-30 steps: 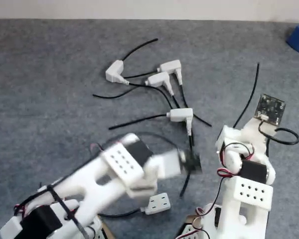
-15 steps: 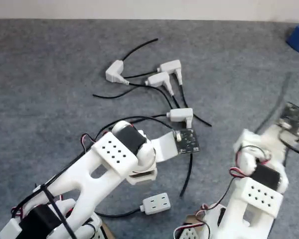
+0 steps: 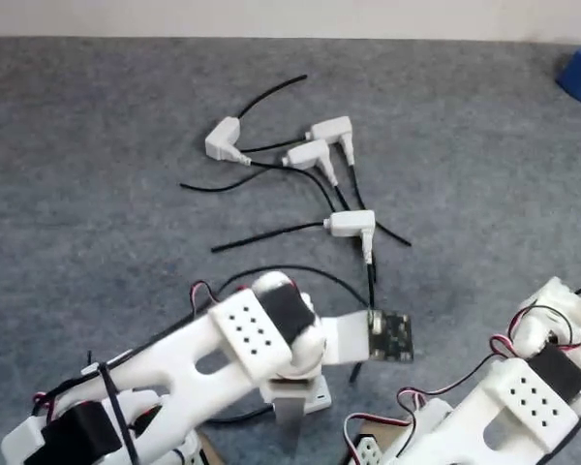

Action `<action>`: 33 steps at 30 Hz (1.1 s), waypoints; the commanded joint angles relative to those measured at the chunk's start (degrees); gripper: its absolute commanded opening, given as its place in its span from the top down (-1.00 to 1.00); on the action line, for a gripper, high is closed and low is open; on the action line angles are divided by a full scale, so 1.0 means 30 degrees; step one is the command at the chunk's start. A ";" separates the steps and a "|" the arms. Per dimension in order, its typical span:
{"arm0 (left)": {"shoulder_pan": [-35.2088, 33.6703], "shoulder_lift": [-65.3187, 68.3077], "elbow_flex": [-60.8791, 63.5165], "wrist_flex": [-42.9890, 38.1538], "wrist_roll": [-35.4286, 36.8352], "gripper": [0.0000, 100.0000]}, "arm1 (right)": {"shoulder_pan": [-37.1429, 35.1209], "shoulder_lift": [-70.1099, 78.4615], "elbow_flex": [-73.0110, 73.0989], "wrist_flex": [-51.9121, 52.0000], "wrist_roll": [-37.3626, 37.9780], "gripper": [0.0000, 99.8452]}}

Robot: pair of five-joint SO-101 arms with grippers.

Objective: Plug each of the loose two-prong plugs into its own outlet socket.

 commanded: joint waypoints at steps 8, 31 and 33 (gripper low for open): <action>0.0894 -0.0132 0.5084 -0.6945 0.0088 -0.01 | 0.0425 -0.0425 0.0571 -0.0630 0.0205 0.99; -0.9275 -0.0132 0.4059 -0.8967 -0.5744 0.80 | -0.4410 -0.0425 0.0894 0.1597 0.1348 0.99; -1.0945 -0.0132 0.3179 -0.8967 -0.6535 0.79 | -0.6022 -0.0366 0.0894 0.2242 0.1377 0.99</action>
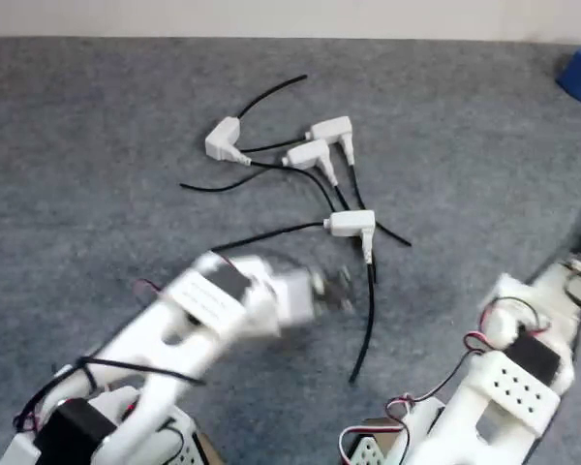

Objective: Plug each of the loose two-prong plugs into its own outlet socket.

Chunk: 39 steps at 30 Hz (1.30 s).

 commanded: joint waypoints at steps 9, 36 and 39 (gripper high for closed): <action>-0.6637 0.0571 -0.2388 -0.0234 -0.2667 0.80 | -0.9949 -0.0337 -0.2388 0.4205 -0.0381 0.99; -0.8601 0.3648 -0.4264 -0.4659 0.1963 0.53 | -1.8242 0.9861 -0.8835 -0.2418 -0.3780 0.99; -0.8278 0.3648 -0.4117 -0.5363 0.1963 0.53 | -1.8037 0.9861 -0.9040 -0.2652 -0.3810 0.99</action>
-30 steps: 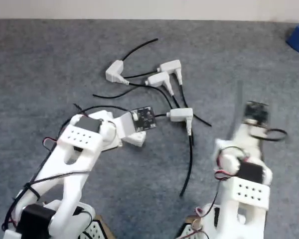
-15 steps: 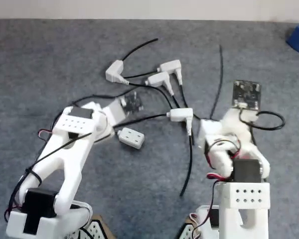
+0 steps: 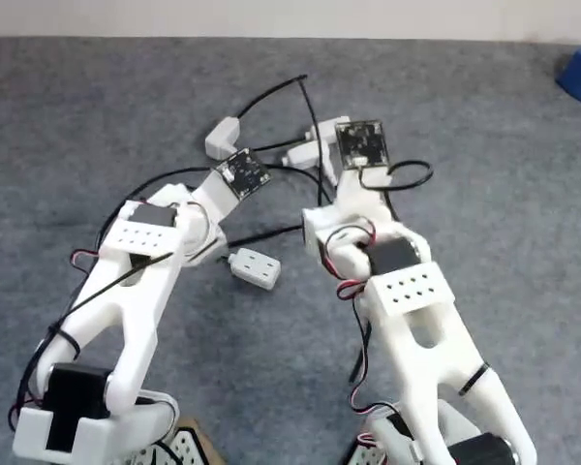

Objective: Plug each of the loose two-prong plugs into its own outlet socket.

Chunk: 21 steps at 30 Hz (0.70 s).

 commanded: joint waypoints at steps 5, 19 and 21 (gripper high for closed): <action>0.1363 -0.0044 -0.0044 -0.1758 0.0234 0.53 | 0.0366 -0.0073 -0.1099 -0.0484 -0.0293 0.99; 0.4381 -0.4469 -0.0249 0.3458 0.2520 0.54 | 0.1421 0.1919 -0.2300 -0.1597 -0.0322 0.99; 0.3736 -0.5495 -0.0161 0.3136 0.3634 0.53 | 0.1890 0.2330 -0.2681 -0.1714 -0.1260 0.99</action>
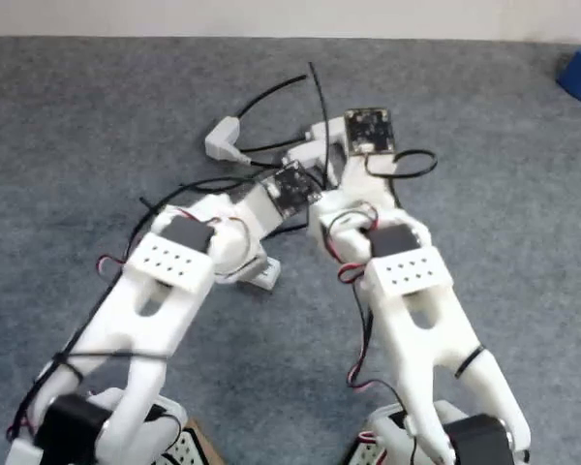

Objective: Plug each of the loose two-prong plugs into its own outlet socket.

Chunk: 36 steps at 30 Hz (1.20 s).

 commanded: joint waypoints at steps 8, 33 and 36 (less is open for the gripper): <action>-0.4527 -0.4733 0.0044 -0.4308 0.6740 0.31 | 0.0161 0.0337 -0.2476 0.2447 -0.2315 0.99; -0.3678 -0.4879 0.1099 -0.5626 0.9905 -0.04 | -0.3092 1.2381 -2.5128 1.5634 -0.5245 0.99; -0.3736 -0.4791 0.1187 -0.6212 0.9963 -0.04 | -0.3121 1.2615 -2.6007 1.7011 -0.5245 0.99</action>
